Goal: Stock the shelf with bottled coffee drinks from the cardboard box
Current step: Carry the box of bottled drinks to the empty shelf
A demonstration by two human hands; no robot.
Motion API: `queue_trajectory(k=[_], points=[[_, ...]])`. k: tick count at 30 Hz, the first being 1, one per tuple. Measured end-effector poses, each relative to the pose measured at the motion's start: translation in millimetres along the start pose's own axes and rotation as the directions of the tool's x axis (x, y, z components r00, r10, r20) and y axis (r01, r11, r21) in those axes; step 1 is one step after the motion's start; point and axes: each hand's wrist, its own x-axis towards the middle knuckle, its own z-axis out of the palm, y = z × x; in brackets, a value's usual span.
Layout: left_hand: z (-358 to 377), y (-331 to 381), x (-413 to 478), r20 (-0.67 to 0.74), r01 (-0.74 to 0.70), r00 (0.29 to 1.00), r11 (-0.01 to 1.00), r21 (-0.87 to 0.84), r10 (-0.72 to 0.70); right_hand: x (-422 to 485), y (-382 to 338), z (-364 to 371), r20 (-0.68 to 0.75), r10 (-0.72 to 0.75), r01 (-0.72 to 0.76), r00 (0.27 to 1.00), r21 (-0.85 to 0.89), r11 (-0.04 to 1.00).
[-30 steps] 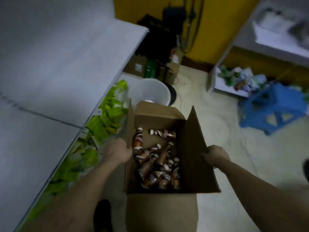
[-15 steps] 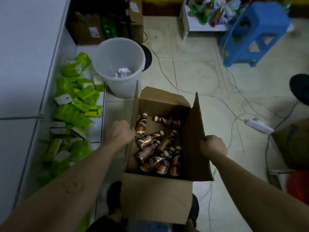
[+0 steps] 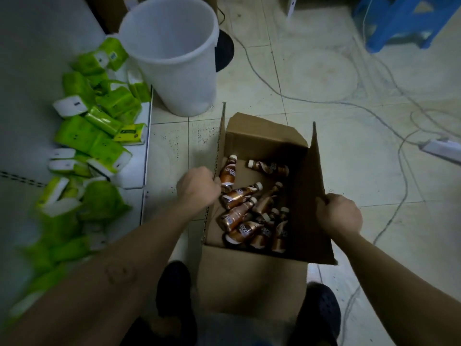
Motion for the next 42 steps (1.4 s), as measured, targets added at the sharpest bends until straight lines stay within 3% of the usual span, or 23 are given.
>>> queue_trajectory(k=[9, 19, 24, 26, 28, 30, 32, 34, 37, 39, 42], points=[[74, -23, -14, -0.105, -0.032, 0.994, 0.997, 0.065, 0.039, -23, 45, 71, -0.124, -0.055, 0.065, 0.991, 0.077, 0.995], [102, -69, -64, -0.002, 0.004, 1.000, 0.999, 0.036, -0.004, -63, 62, 64, -0.034, -0.066, 0.066, 0.997, -0.014, 0.998], [99, -101, -61, 0.034, 0.057, 0.998, 0.998, -0.035, -0.056, -59, 80, 59, 0.040, 0.052, -0.052, 0.998, -0.008, 0.999], [100, -109, -57, 0.016, 0.103, 0.995, 0.995, 0.012, -0.103, -58, 86, 57, 0.044, 0.085, -0.085, 0.995, -0.008, 0.996], [97, -120, -50, 0.029, 0.164, 0.985, 0.980, 0.116, -0.168, -62, 92, 62, -0.058, 0.099, -0.109, 0.993, -0.192, 0.975], [96, -136, -43, 0.031, 0.212, 0.975, 0.957, 0.199, -0.222, -69, 97, 76, -0.148, -0.012, -0.076, 0.989, -0.569, 0.819], [106, -142, -42, -0.020, 0.215, 0.976, 0.951, 0.223, -0.216, -73, 91, 94, -0.045, -0.144, 0.073, 0.989, -0.694, 0.717], [128, -128, -46, -0.012, 0.157, 0.987, 0.967, 0.201, -0.158, -72, 76, 115, 0.094, -0.183, 0.200, 0.979, -0.641, 0.741], [170, -101, -50, 0.157, 0.151, 0.974, 0.986, 0.075, -0.162, -69, 50, 140, 0.237, -0.091, 0.207, 0.967, -0.525, 0.826], [192, -95, -44, 0.276, 0.262, 0.931, 0.964, -0.048, -0.239, -65, 44, 153, 0.280, 0.031, 0.087, 0.959, -0.398, 0.913], [212, -93, -31, 0.380, 0.326, 0.880, 0.944, -0.045, -0.285, -60, 50, 170, 0.341, 0.194, -0.129, 0.920, -0.203, 0.971]])
